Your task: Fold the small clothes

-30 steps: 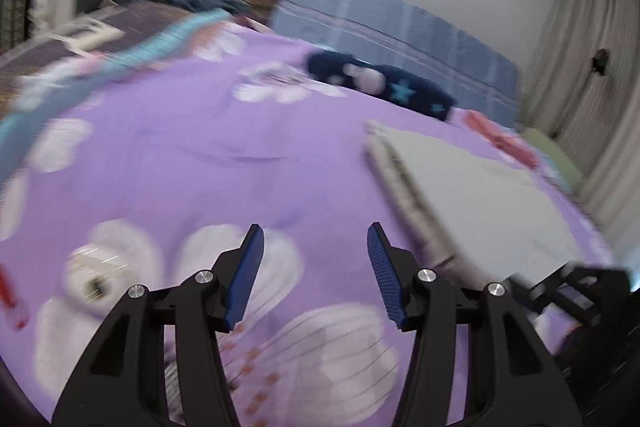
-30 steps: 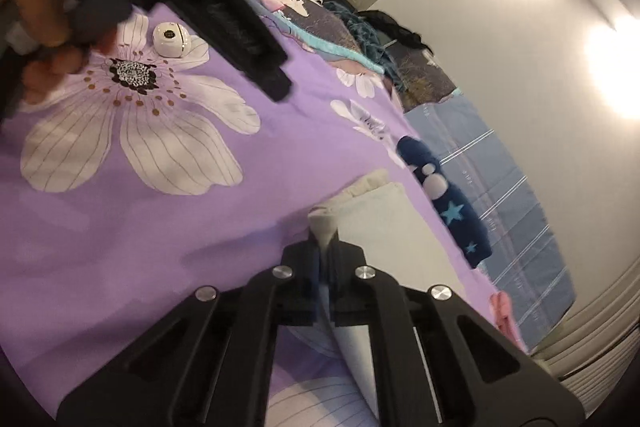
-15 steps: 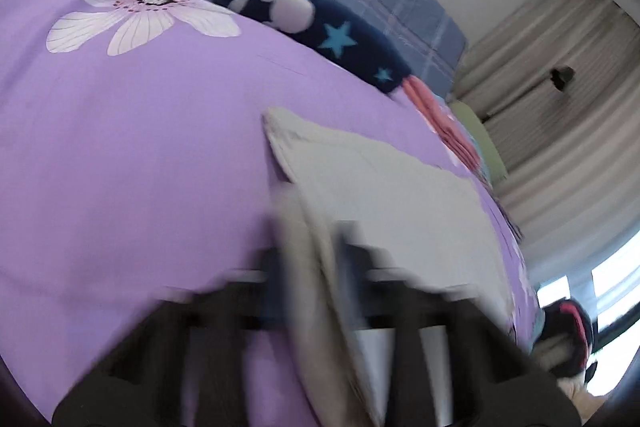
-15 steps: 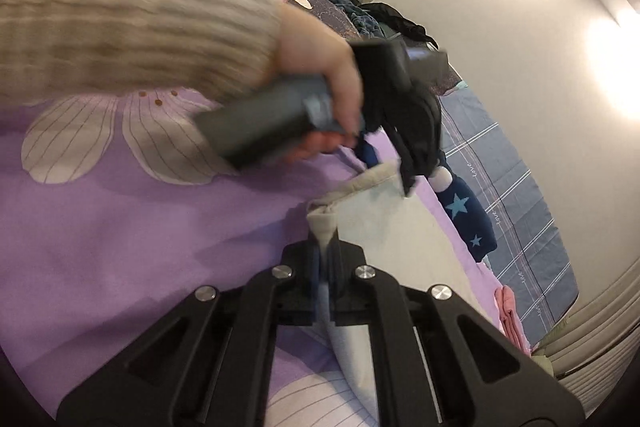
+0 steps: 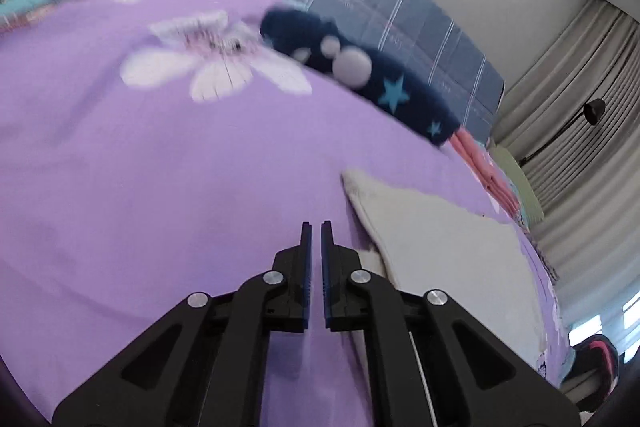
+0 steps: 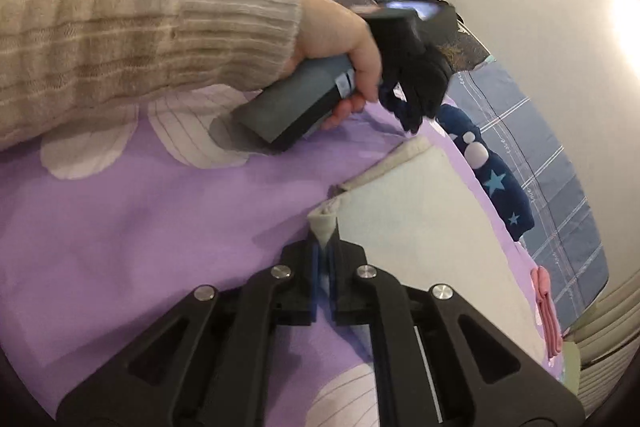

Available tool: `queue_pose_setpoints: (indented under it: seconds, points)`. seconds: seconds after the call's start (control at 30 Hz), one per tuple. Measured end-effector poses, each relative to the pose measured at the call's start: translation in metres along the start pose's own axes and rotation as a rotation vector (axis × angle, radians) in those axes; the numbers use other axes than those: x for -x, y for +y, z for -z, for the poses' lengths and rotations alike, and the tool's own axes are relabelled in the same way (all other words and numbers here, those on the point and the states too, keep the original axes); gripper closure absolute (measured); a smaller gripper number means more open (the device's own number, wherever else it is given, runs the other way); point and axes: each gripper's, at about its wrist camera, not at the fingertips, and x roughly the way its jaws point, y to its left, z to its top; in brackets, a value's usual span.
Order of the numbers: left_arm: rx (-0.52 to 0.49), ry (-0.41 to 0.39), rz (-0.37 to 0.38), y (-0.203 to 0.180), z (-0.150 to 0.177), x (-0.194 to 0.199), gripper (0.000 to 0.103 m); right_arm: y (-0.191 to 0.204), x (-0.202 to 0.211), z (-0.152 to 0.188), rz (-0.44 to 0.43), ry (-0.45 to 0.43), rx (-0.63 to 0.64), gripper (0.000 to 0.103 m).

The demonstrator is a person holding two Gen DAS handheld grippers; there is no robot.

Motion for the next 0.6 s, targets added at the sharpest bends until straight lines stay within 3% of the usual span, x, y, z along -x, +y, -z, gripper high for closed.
queue_pose_setpoints:
  seconds: [0.07, 0.1, 0.17, 0.27, 0.33, 0.4, 0.5, 0.6]
  points:
    - [-0.029, -0.004, 0.025, -0.008, -0.002, 0.010, 0.093, -0.005, -0.004, 0.000, -0.021, 0.010, -0.015, 0.098]
    - [-0.041, 0.008, 0.058, -0.013, -0.002, 0.016, 0.075, -0.007, -0.004, -0.001, -0.022, 0.010, -0.018, 0.098]
    - [-0.084, 0.031, 0.065, -0.025, 0.001, 0.021, 0.052, -0.008, -0.003, -0.003, -0.012, -0.002, -0.014, 0.095]
    - [-0.156, 0.109, 0.056, -0.037, 0.011, 0.011, 0.049, -0.006, 0.003, -0.001, -0.006, -0.025, -0.006, 0.087]
    - [-0.188, 0.177, 0.032, -0.043, 0.023, -0.002, 0.048, -0.009, 0.005, 0.002, 0.014, -0.029, -0.005, 0.074]
    - [-0.203, 0.182, 0.014, -0.047, 0.028, -0.013, 0.040, -0.010, 0.007, 0.004, 0.043, -0.018, -0.004, 0.061]
    - [-0.184, 0.172, 0.032, -0.049, 0.029, -0.019, 0.032, -0.004, 0.002, 0.008, 0.084, 0.025, 0.011, 0.057]
    - [-0.208, 0.176, 0.016, -0.053, 0.028, -0.024, 0.031, -0.001, -0.002, 0.006, 0.106, 0.037, 0.001, 0.057]
